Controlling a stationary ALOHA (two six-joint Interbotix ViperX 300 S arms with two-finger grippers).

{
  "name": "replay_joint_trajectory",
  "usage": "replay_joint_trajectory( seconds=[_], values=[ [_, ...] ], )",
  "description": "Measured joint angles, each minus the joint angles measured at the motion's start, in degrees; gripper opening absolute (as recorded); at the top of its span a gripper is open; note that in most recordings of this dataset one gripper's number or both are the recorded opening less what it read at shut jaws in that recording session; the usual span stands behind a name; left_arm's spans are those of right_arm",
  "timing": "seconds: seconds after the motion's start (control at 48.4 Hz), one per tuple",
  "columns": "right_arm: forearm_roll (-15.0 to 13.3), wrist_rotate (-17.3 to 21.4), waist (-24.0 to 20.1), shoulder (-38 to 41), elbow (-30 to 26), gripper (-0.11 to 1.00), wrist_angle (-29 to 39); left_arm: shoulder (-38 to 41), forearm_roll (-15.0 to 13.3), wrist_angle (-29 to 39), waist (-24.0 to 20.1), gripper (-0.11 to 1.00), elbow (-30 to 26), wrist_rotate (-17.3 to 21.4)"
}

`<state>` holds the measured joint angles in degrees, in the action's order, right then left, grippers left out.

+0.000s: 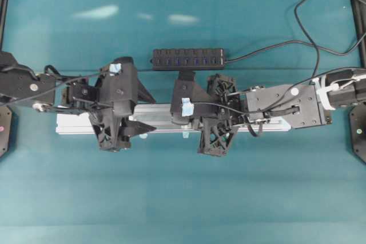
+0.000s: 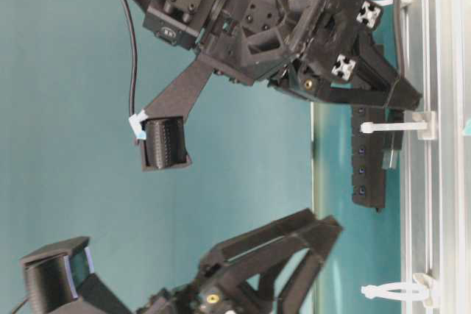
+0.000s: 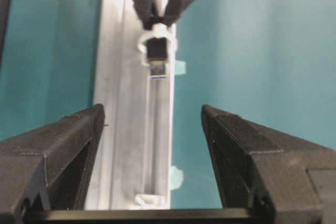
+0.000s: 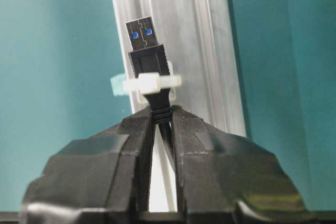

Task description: Pass the USB cable through three rings with both arms.

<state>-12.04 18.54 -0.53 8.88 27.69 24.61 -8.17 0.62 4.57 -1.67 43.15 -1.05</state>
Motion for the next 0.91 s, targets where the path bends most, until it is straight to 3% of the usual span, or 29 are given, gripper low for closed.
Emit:
replay_joint_trajectory(
  seconds=[0.496, 0.91],
  values=[
    [0.7, 0.0, 0.0, 0.35, -0.97, -0.08, 0.0, 7.38, 0.0, -7.38, 0.0, 0.75, -1.05, 0.09],
    [0.7, 0.0, 0.0, 0.35, -0.97, -0.08, -0.09, 11.87, 0.0, -9.23, -0.09, 0.75, -3.69, 0.18]
  ],
)
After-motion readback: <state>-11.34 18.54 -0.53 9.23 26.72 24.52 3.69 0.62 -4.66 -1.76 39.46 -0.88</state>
